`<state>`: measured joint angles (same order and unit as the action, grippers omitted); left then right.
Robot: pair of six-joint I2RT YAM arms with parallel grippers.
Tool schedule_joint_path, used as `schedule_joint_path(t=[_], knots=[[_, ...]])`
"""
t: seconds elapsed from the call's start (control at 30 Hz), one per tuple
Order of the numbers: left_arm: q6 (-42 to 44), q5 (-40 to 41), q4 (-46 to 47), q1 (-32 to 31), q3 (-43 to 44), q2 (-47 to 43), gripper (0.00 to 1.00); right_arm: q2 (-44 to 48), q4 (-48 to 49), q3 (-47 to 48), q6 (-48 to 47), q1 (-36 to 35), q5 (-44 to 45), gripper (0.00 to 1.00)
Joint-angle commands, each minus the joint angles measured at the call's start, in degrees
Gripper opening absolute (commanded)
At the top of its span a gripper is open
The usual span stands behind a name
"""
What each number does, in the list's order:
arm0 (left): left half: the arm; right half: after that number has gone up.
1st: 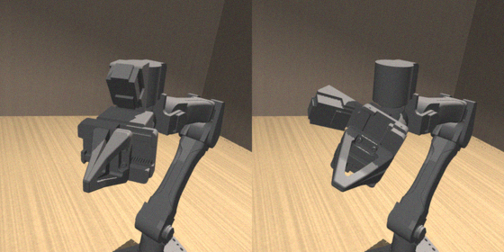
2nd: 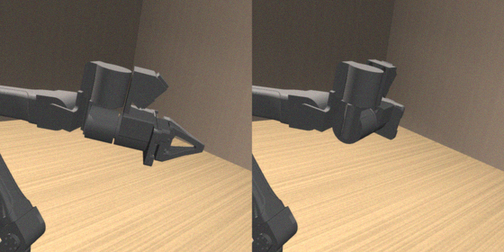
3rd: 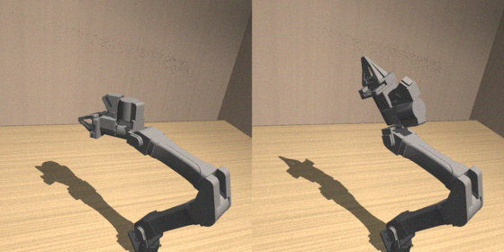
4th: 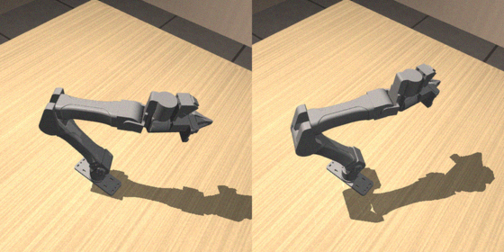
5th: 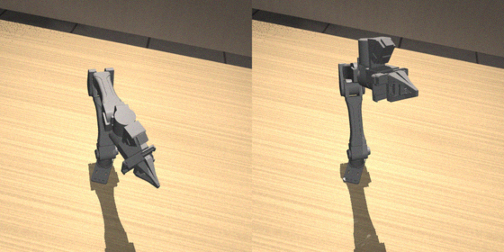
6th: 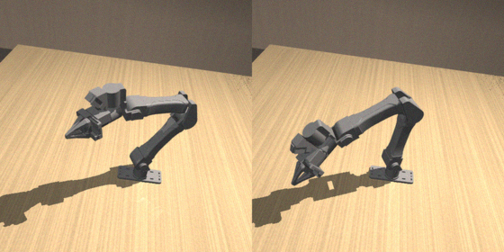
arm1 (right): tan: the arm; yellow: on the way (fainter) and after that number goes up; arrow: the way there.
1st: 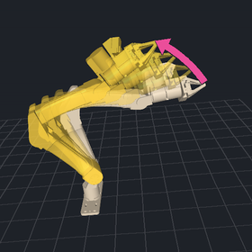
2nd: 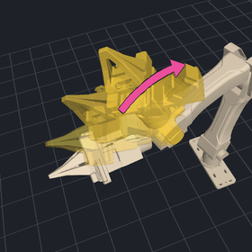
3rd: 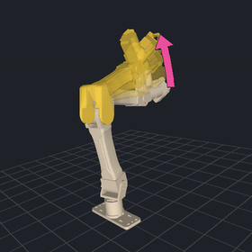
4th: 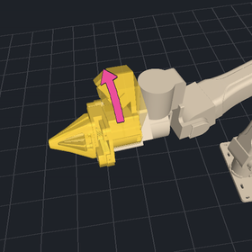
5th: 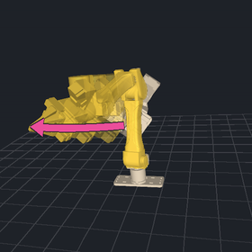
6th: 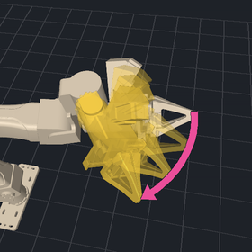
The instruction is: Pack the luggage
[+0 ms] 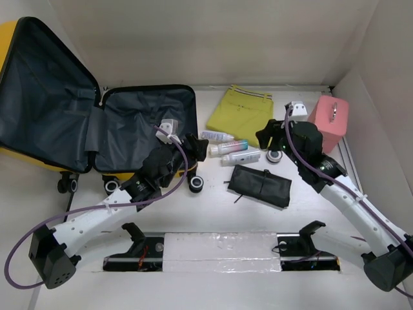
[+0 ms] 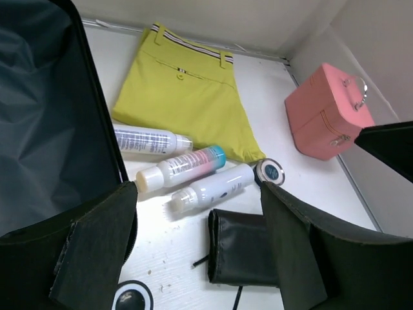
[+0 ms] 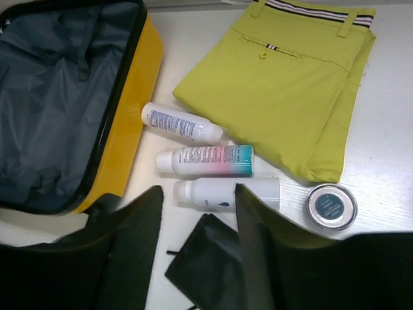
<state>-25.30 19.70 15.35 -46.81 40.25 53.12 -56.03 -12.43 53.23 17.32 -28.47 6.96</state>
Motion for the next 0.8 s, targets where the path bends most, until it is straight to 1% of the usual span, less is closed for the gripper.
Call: schedule_joint_path(t=[0.0, 0.03, 0.07, 0.1, 0.13, 0.17, 0.2, 0.23, 0.27, 0.3, 0.33, 0.37, 0.4, 0.43, 0.47, 0.5, 0.53, 0.6, 0.63, 0.67, 0.7, 0.73, 0.77], knots=[[-0.7, -3.6, 1.2, 0.0, 1.9, 0.6, 0.72, -0.9, 4.0, 4.1, 0.6, 0.4, 3.3, 0.52], [-0.7, -4.6, 1.2, 0.0, 1.3, 0.6, 0.70, -0.9, 4.0, 5.5, 0.6, 1.0, 3.3, 0.38], [-0.7, -5.6, 3.2, 0.0, 0.8, 0.6, 0.67, -1.8, 4.0, 6.5, 0.6, 1.8, 3.3, 0.07], [-0.7, -6.9, 4.3, 0.0, 0.8, 0.6, 0.63, -3.1, 3.5, 7.7, 0.1, 1.8, 2.6, 0.00], [-0.7, -9.6, 5.5, 0.0, 0.1, 1.4, 0.58, -3.9, 2.7, 8.8, 0.1, 2.7, 2.6, 0.00], [-1.4, -11.0, 7.0, 0.0, 0.1, 2.3, 0.53, -4.9, 2.1, 11.9, 0.1, 3.6, 2.6, 0.00], [-1.4, -12.8, 7.8, 0.0, 0.1, 3.3, 0.45, -7.0, 1.1, 13.5, -0.5, 4.1, 2.6, 0.00], [-2.0, -16.8, 8.5, 0.0, 0.6, 5.7, 0.36, -8.2, 1.1, 15.2, -0.5, 4.6, 2.6, 0.00], [-2.0, -17.8, 9.2, -0.7, 0.6, 6.9, 0.28, -9.4, 0.5, 18.5, -1.1, 6.1, 4.4, 0.00], [-2.0, -17.1, 9.9, -2.0, 1.2, 8.0, 0.23, -12.5, 0.5, 20.3, -1.1, 7.3, 5.6, 0.00], [-0.6, -15.0, 9.9, -6.1, 1.2, 10.0, 0.10, -14.4, -1.1, 22.4, -1.6, 8.9, 6.1, 0.00], [0.5, -9.0, 9.9, -8.3, 3.4, 11.2, 0.06, -16.4, -2.0, 24.6, -1.6, 10.8, 6.1, 0.00], [1.6, -6.8, 8.0, -10.1, 4.5, 12.4, 0.05, -18.2, -2.6, 28.4, -1.6, 15.1, 6.1, 0.00], [2.3, -5.7, 7.2, -12.3, 6.5, 14.5, 0.05, -21.6, -3.1, 30.0, -0.8, 17.2, 6.1, 0.00], [2.8, -4.9, 6.6, -12.9, 6.5, 15.2, 0.05, -23.4, -3.1, 31.3, -0.8, 19.3, 6.7, 0.00], [2.8, -5.5, 6.6, -12.9, 6.5, 15.3, 0.07, -25.2, -3.1, 33.9, -0.2, 23.4, 7.3, 0.00], [2.8, -6.5, 7.8, -12.9, 6.5, 15.3, 0.11, -29.4, -3.1, 35.8, -0.2, 25.4, 7.3, 0.00], [2.1, -9.5, 9.8, -12.9, 4.2, 15.3, 0.20, -34.5, -6.5, 40.3, 0.3, 28.6, 7.8, 0.00], [2.1, -10.4, 11.1, -12.9, 3.6, 15.3, 0.27, -36.8, -8.5, 45.6, 0.3, 31.2, 8.3, 0.13], [1.5, -11.1, 11.1, -12.9, 3.6, 15.3, 0.29, -40.9, -10.1, 47.9, 0.3, 32.3, 9.1, 0.22], [1.5, -12.5, 11.1, -12.9, 2.8, 15.3, 0.31, -42.4, -12.6, 49.8, 0.3, 33.3, 9.6, 0.31], [1.5, -12.5, 11.7, -12.9, 2.2, 15.3, 0.31, -43.5, -12.6, 51.7, 0.3, 35.4, 9.6, 0.41], [1.5, -13.2, 11.7, -12.9, 2.2, 15.3, 0.32, -44.4, -13.1, 52.3, -0.2, 36.6, 9.6, 0.57]])
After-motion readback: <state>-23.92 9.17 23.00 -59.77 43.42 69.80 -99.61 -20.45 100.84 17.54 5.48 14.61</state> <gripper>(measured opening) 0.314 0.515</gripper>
